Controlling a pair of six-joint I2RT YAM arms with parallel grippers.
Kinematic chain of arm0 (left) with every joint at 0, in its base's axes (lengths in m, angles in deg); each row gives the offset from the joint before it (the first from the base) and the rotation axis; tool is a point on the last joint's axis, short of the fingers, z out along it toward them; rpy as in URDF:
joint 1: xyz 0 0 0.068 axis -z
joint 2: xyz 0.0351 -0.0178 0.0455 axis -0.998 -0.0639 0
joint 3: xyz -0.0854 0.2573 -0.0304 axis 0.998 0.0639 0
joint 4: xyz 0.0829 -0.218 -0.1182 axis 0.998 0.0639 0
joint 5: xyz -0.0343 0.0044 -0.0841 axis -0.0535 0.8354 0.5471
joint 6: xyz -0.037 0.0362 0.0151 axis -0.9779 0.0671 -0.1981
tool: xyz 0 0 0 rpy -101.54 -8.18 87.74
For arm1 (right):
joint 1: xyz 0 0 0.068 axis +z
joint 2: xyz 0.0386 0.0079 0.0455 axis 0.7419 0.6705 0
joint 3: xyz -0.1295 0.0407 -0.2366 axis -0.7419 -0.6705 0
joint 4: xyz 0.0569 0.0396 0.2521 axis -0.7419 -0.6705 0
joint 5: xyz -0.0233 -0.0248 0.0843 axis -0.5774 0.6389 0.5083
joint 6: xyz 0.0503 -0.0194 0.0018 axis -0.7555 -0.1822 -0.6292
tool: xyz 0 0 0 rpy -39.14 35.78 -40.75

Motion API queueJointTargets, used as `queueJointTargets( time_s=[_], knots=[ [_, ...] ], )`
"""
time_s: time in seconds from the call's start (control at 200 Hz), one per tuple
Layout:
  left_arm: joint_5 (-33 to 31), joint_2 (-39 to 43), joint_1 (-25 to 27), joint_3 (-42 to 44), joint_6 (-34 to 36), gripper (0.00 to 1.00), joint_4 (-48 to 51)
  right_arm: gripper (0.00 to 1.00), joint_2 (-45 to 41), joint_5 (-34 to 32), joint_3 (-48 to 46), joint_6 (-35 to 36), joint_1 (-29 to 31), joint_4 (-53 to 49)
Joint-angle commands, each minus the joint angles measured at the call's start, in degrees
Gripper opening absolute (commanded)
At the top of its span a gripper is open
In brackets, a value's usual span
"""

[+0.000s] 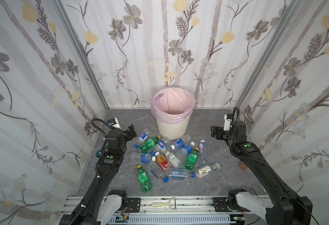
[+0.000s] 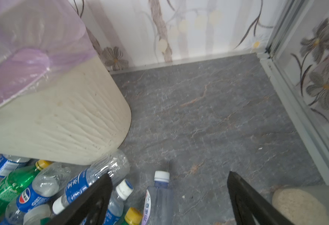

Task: Throw the plastic bottles in the bin
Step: 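Lower the right gripper onto a clear bottle with white cap and grasp it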

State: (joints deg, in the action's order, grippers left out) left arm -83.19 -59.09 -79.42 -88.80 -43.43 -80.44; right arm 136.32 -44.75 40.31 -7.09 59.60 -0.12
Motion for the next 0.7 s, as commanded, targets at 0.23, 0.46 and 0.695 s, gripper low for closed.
queueJointTargets(
  time_s=[0.23,0.46,0.695],
  knots=[
    [6.37,4.71,-0.11,0.09,0.25,1.0,12.87,0.83,10.55,7.87,-5.37,-6.95,3.3,-3.35],
    [8.25,5.4,-0.15,1.62,1.1,1.0,13.57,0.77,17.26,9.72,-6.49,-8.92,4.19,1.05],
    [8.42,5.55,-0.15,2.05,0.62,1.0,13.81,0.72,22.21,7.22,-7.28,-9.32,5.16,2.21]
  ],
)
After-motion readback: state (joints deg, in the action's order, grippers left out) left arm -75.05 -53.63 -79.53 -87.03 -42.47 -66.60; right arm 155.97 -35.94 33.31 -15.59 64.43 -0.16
